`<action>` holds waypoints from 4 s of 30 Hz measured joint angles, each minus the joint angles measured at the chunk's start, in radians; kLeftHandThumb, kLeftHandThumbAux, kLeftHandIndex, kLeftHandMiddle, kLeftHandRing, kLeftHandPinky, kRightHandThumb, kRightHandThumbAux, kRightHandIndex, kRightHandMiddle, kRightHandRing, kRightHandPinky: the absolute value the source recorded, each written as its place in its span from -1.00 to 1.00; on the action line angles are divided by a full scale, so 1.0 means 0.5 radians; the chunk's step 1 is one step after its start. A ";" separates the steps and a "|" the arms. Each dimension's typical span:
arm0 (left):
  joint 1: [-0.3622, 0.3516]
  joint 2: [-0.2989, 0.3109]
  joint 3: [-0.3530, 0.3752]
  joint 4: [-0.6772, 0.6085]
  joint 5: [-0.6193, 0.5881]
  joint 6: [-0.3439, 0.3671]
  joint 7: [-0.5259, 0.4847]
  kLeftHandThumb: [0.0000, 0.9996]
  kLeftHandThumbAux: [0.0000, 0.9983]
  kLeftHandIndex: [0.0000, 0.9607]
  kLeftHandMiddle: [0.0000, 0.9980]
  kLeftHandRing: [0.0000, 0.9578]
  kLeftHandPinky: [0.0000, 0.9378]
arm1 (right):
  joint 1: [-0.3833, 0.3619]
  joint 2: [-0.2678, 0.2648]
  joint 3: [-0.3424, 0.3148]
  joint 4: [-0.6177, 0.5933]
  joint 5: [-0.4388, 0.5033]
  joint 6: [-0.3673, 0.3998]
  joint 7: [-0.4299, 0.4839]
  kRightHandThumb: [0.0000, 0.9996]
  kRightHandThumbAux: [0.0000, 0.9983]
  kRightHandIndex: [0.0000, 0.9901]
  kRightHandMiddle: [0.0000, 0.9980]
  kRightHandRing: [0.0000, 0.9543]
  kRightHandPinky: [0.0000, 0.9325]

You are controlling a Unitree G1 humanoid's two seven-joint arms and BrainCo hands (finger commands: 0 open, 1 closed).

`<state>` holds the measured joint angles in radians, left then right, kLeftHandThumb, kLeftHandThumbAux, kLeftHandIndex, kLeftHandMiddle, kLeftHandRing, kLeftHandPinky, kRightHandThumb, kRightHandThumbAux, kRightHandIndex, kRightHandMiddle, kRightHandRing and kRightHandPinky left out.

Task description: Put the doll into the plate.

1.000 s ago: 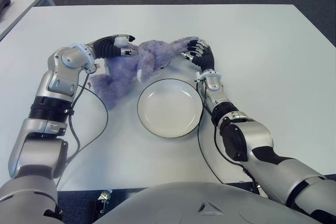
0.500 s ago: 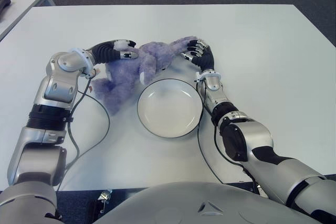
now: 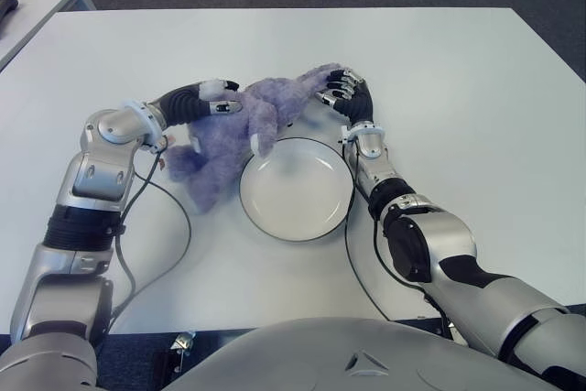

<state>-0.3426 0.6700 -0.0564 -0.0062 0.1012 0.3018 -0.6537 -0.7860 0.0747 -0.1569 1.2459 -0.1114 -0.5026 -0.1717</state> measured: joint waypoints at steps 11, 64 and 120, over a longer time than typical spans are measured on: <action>-0.199 -0.169 -0.189 0.554 0.320 -0.334 0.564 0.13 -0.07 0.10 0.40 0.51 0.67 | 0.000 -0.001 -0.013 0.003 0.000 0.003 0.001 -0.62 0.92 -0.39 -0.37 -0.38 -0.50; -0.524 -0.422 -0.139 1.287 0.369 -0.264 1.139 0.92 0.28 0.59 0.67 0.77 0.85 | 0.000 0.000 -0.032 0.008 -0.001 0.007 0.020 -0.67 0.92 -0.42 -0.41 -0.41 -0.47; -0.562 -0.107 -0.154 0.637 0.704 0.152 1.055 0.90 0.26 0.59 0.70 0.79 0.86 | -0.001 0.000 -0.037 -0.003 -0.003 0.008 -0.015 -0.39 0.91 -0.43 -0.39 -0.42 -0.55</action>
<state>-0.6236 0.6163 -0.1335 0.3123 0.4534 0.3777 -0.1260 -0.7864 0.0748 -0.1756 1.2443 -0.1127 -0.4988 -0.1792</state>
